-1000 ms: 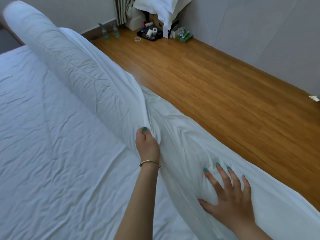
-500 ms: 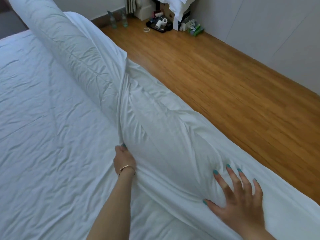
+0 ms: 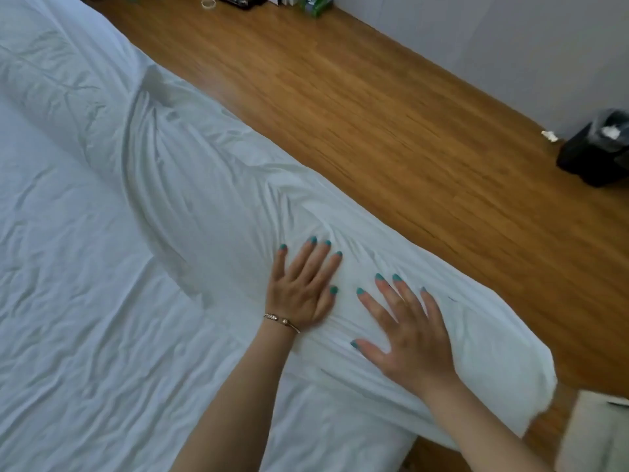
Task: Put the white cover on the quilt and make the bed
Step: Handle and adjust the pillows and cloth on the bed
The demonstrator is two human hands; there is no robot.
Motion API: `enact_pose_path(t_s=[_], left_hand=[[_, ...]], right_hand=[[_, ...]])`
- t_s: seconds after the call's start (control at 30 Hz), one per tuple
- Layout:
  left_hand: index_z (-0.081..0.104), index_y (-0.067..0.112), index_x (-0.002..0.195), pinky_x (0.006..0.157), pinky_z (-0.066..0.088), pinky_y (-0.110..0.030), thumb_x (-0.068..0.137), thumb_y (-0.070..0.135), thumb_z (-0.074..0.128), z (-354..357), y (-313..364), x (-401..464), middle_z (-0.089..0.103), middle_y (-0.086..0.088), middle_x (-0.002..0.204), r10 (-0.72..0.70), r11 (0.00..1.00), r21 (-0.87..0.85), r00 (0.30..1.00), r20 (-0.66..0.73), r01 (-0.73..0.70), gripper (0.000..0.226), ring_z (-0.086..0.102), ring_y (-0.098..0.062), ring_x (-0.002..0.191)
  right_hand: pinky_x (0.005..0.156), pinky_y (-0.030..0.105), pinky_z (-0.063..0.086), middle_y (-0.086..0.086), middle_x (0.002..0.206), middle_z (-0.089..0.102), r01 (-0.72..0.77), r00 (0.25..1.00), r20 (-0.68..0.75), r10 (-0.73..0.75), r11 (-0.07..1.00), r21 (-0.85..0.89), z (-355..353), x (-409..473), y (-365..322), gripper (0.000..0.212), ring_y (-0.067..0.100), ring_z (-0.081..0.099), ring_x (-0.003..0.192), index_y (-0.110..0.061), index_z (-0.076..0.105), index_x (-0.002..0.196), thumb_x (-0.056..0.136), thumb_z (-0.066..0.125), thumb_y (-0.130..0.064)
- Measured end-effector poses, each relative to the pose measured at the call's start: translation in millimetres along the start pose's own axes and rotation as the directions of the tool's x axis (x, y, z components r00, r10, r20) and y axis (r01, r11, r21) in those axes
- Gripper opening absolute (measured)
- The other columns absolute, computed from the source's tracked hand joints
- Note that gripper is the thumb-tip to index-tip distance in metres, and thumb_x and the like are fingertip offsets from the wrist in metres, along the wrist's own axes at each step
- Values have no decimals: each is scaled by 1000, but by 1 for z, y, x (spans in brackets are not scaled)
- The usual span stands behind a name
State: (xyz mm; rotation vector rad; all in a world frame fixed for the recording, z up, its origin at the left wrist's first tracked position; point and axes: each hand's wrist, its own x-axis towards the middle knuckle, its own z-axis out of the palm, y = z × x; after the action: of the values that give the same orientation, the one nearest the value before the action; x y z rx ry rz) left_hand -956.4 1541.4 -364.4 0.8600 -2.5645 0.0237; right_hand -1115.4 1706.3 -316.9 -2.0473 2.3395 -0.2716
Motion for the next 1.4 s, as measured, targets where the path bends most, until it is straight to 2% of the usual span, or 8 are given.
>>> enact_pose_path(t_s=[0.23, 0.43, 0.63, 0.77, 0.97, 1.2, 1.3, 1.4], left_hand=[[45, 28, 143, 115, 10, -61, 99, 31, 31, -8, 105, -4, 37, -6, 153, -502, 860, -92, 865, 23, 502, 47, 21, -32, 145], [57, 35, 133, 104, 21, -72, 79, 65, 52, 5, 236, -33, 46, -6, 146, -65, 996, -58, 993, 99, 71, 62, 34, -40, 139], [52, 31, 133, 101, 20, -76, 54, 85, 63, 19, 252, -45, 44, -10, 144, 2, 995, 101, 998, 56, -8, 96, 34, -44, 135], [43, 23, 140, 103, 16, -77, 52, 81, 69, 6, 250, -49, 35, -18, 148, 72, 985, 139, 972, 225, -105, 108, 28, -49, 138], [43, 15, 120, 105, 12, -76, 54, 35, 82, -2, 284, -20, 36, -21, 142, 296, 882, 210, 842, 451, -422, 79, 26, -42, 140], [22, 30, 152, 104, 20, -50, 45, 90, 60, -25, 305, 47, 42, 1, 132, 41, 975, 136, 741, 670, -178, 128, 38, -24, 122], [-8, 35, 151, 112, 1, -60, 46, 91, 58, -12, 299, 86, 8, -3, 155, -43, 943, 214, 546, 837, -254, 137, 7, -29, 145], [4, 32, 149, 111, -3, -65, 47, 85, 64, 5, 305, 83, 25, -3, 149, -38, 951, 186, 502, 864, -248, 129, 22, -27, 139]], right_hand=[[113, 65, 18, 9, 156, 30, -205, 977, 74, 201, 978, 48, -12, -124, 94, 96, 34, 30, 143, -33, 28, 149, 71, 51, -84], [116, 58, 20, 6, 153, 35, -119, 988, -49, 144, 933, 338, 6, -142, 128, 95, 23, 29, 144, -26, 32, 146, 71, 69, -71], [118, 42, 19, -7, 160, 8, -232, 967, 215, 134, 808, 541, 18, -170, 204, 110, 16, 10, 149, -49, 4, 149, 63, 67, -76], [120, 40, 20, -10, 160, 8, -342, 936, 308, 170, 635, 692, 38, -176, 210, 125, 9, 9, 147, -45, -2, 149, 55, 76, -71], [116, 45, 12, -3, 160, -7, -419, 907, 252, 338, 655, 629, 57, -172, 221, 122, 25, -3, 148, -49, 15, 145, 43, 78, -75], [111, 26, 36, -10, 151, 20, -519, 844, 473, 251, 165, 839, 38, -179, 225, 90, 3, 26, 138, -53, 44, 124, 44, 85, -58], [107, 11, 28, -11, 149, 20, -548, 835, 528, 152, 162, 820, 35, -182, 229, 95, 1, 26, 137, -48, 47, 125, 41, 80, -76], [85, -2, 32, -3, 137, 35, -645, 738, 643, 205, -66, 761, 24, -168, 242, 62, 2, 39, 121, -27, 65, 106, 67, 66, -75]])
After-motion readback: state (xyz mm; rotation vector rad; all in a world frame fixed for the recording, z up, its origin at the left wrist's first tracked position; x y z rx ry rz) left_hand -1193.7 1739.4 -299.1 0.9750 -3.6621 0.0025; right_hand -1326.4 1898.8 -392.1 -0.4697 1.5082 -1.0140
